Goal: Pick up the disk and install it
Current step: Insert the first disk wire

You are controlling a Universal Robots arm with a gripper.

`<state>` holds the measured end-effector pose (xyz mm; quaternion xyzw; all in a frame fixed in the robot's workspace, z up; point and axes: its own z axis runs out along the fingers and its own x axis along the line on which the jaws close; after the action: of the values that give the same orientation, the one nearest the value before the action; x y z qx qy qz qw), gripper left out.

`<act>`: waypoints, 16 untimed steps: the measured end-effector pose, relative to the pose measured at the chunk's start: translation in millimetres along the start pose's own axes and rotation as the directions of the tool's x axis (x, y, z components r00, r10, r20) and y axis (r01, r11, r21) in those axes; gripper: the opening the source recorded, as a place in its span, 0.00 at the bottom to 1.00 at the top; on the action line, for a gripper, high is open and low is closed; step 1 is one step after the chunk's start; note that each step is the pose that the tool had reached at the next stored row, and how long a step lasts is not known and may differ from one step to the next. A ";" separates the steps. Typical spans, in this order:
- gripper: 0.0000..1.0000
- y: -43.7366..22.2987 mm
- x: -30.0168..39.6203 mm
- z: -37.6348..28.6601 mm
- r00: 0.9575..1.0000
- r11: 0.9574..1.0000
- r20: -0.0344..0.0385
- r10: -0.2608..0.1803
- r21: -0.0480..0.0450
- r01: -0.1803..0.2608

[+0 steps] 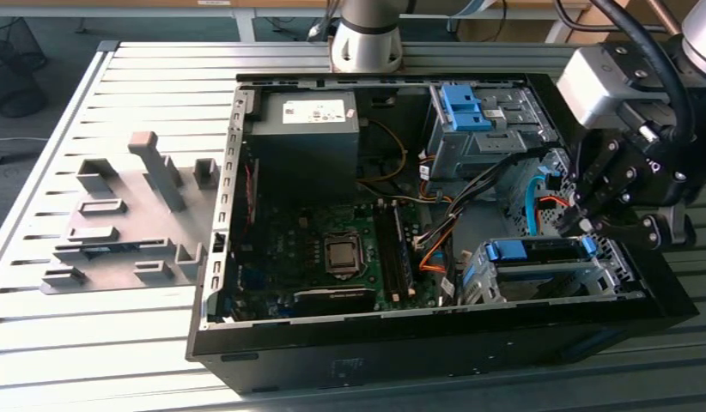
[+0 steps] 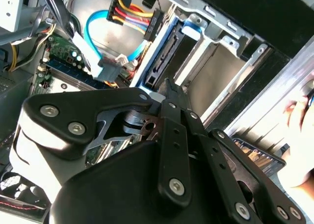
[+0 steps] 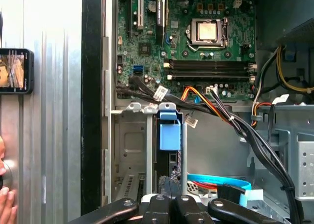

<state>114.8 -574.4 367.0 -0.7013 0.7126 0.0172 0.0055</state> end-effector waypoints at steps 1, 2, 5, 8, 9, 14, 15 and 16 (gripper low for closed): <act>0.11 -2.0 -1.2 0.4 1.000 1.000 0.000 0.000 0.000 0.000; 0.11 -3.8 -2.6 0.9 1.000 1.000 0.000 0.000 0.000 0.000; 0.11 -8.8 -8.4 2.5 1.000 1.000 0.000 0.000 0.000 0.000; 0.11 -12.9 -15.0 4.1 1.000 1.000 0.000 0.000 0.000 0.000; 0.11 -14.3 -17.4 4.6 1.000 1.000 0.000 0.000 0.000 0.000; 0.17 -18.1 -26.9 5.9 1.000 1.000 -0.002 0.000 0.000 0.000; 0.24 -18.4 -28.0 6.1 1.000 1.000 -0.002 -0.001 0.000 0.001; 0.24 -18.5 -28.8 6.2 1.000 1.000 -0.003 -0.002 0.000 0.002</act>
<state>133.7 -545.8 361.4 -0.7022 0.7118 0.0164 0.0046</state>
